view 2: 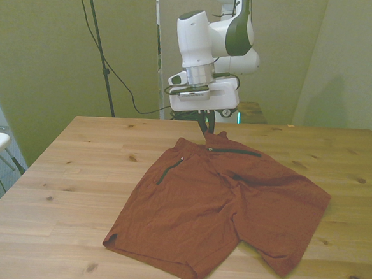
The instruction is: Fold the shorts
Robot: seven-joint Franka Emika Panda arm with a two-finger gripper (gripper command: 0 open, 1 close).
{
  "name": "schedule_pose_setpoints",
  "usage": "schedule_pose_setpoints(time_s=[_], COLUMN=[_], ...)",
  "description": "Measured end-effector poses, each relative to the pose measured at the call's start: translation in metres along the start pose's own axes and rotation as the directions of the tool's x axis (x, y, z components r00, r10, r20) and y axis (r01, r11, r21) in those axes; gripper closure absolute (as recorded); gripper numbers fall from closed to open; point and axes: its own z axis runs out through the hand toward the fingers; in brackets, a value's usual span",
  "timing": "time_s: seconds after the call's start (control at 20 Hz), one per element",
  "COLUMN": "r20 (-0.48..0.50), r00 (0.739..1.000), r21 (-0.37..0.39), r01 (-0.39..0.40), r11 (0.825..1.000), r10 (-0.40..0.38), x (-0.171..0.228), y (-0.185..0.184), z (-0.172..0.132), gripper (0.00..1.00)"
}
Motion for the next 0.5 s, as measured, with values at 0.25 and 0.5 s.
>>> schedule_pose_setpoints(time_s=[0.25, 0.5], r20=[-0.016, -0.01], r00=[1.0, 0.998], r21=[0.056, 0.056], r01=[-0.01, -0.06], r11=[0.998, 0.997], r10=[0.011, 0.061], x=[-0.003, 0.005], y=[0.014, 0.056], z=[-0.024, -0.022], gripper=[1.0, 0.0])
